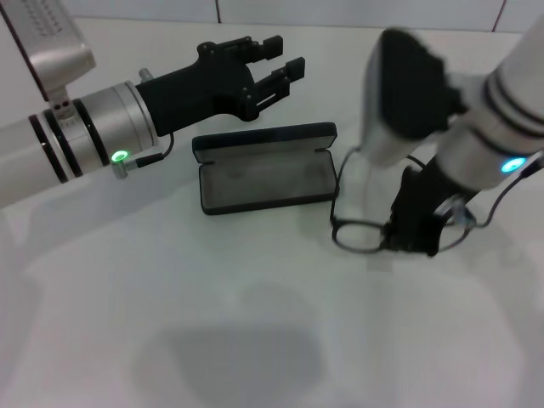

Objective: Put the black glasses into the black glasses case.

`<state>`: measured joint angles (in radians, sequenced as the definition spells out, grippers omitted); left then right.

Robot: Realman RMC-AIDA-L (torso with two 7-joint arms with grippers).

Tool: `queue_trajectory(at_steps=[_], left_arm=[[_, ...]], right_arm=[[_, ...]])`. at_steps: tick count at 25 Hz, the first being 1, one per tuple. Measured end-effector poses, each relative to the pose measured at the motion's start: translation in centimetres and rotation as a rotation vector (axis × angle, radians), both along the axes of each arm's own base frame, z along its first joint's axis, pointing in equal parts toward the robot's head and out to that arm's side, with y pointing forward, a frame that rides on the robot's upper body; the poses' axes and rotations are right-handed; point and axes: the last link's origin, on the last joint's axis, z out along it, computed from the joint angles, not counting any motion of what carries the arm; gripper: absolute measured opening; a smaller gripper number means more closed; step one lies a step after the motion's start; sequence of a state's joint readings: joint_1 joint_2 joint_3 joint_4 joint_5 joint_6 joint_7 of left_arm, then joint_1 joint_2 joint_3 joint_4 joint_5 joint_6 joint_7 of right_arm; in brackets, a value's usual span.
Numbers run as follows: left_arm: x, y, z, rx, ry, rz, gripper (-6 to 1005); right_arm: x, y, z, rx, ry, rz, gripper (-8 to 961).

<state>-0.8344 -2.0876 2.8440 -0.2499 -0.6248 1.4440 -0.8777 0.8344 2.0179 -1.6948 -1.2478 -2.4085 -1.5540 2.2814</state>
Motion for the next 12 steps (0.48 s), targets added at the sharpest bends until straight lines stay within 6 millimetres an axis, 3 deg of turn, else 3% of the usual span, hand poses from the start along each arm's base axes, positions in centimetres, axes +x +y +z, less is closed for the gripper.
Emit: queue_trajectory(at_steps=[2, 9, 12], left_arm=[[0.1, -0.4, 0.1, -0.010, -0.017, -0.014, 445], [0.5, -1.6, 1.7, -0.059, -0.128, -0.059, 445], [0.4, -1.3, 2.5, -0.028, -0.160, -0.045, 451]], right_arm=[[0.5, 0.5, 2.5, 0.028, 0.100, -0.008, 99], [2.8, 0.4, 6.7, 0.037, 0.371, 0.003, 102], [6.2, -0.2, 8.6, 0.099, 0.575, 0.074, 104]])
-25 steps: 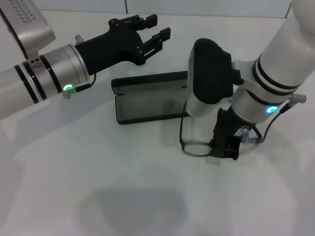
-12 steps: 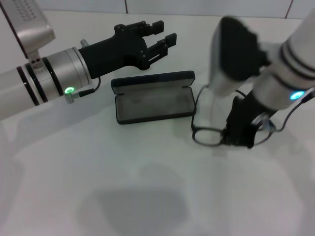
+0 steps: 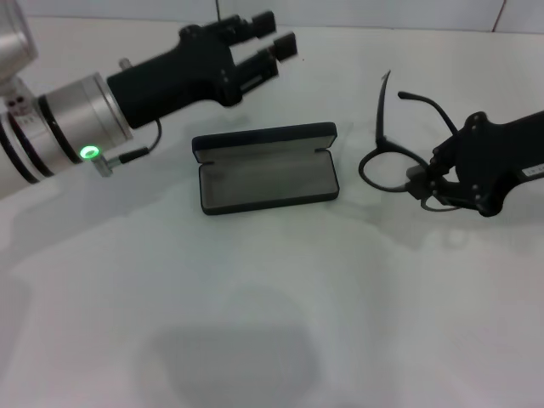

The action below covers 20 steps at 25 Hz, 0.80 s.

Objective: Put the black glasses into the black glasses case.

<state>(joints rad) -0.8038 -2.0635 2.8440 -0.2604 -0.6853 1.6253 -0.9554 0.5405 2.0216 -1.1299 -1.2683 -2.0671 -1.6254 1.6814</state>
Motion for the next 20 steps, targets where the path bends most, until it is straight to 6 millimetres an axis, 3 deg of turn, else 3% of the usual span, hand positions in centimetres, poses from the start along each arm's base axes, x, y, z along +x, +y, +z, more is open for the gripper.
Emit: queue_trajectory(at_steps=[5, 9, 20], left_arm=[[0.4, 0.9, 1.3, -0.020, -0.027, 0.016, 455], [1.8, 1.7, 1.4, -0.080, -0.017, -0.010, 455], [6.5, 1.7, -0.9, -0.220, 0.087, -0.221, 456]], right_arm=[[2.0, -0.6, 0.0, 0.079, 0.195, 0.132, 106], [3.4, -0.9, -0.7, 0.179, 0.304, 0.254, 108], [3.8, 0.2, -3.2, 0.248, 0.292, 0.368, 113]])
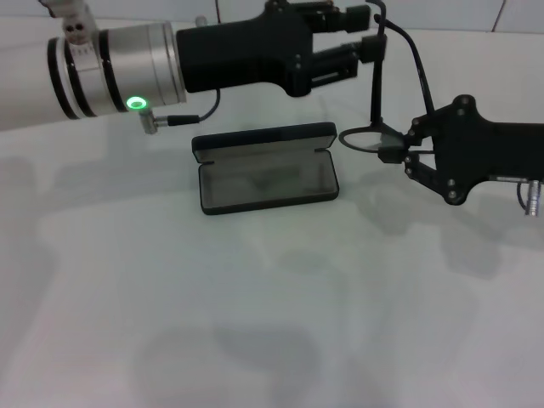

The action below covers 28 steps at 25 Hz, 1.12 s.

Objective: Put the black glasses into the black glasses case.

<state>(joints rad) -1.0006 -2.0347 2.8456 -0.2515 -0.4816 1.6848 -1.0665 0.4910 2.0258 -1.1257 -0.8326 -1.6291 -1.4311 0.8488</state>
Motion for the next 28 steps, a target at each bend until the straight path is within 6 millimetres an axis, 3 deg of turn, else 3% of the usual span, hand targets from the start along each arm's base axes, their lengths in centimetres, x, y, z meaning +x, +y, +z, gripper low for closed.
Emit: queue_trajectory(at_steps=[8, 14, 28], left_arm=[[1.1, -0.7, -0.6, -0.027, 0.002, -0.080, 457], [1.4, -0.1, -1.6, -0.060, 0.072, -0.042, 456], [1.5, -0.6, -2.0, -0.164, 0.101, -0.017, 455]], right_arm=[[-0.3, 0.6, -1.1, 0.025, -0.049, 0.016, 117], [-1.0, 0.4, -1.4, 0.048, -0.049, 0.101, 120], [-0.5, -1.9, -0.4, 0.154, 0.018, 0.284, 127]])
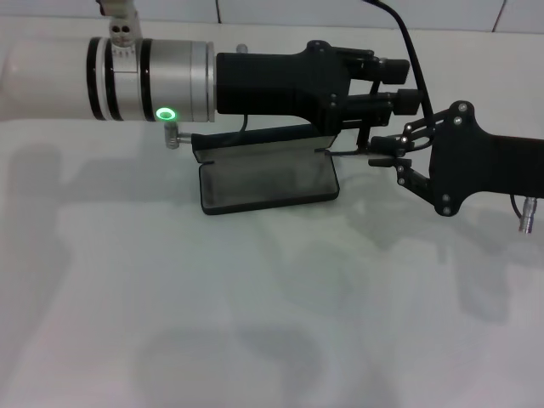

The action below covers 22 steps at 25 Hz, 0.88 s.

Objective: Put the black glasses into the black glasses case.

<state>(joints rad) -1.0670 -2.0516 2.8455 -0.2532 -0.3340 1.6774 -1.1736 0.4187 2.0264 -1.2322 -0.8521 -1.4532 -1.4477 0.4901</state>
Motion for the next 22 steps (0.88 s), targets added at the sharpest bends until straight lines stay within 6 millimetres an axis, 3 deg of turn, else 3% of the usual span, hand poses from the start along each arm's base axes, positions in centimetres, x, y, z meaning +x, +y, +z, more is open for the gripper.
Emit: queue_trajectory(at_steps=[11, 22], left_arm=[[0.8, -0.6, 1.2, -0.032, -0.077, -0.040, 456], [-0.2, -0.2, -0.2, -0.060, 0.022, 0.048, 456]], right_arm=[[1.1, -0.6, -0.2, 0.040, -0.016, 0.028, 132], [0.8, -1.2, 0.2, 0.075, 0.009, 0.098, 137]])
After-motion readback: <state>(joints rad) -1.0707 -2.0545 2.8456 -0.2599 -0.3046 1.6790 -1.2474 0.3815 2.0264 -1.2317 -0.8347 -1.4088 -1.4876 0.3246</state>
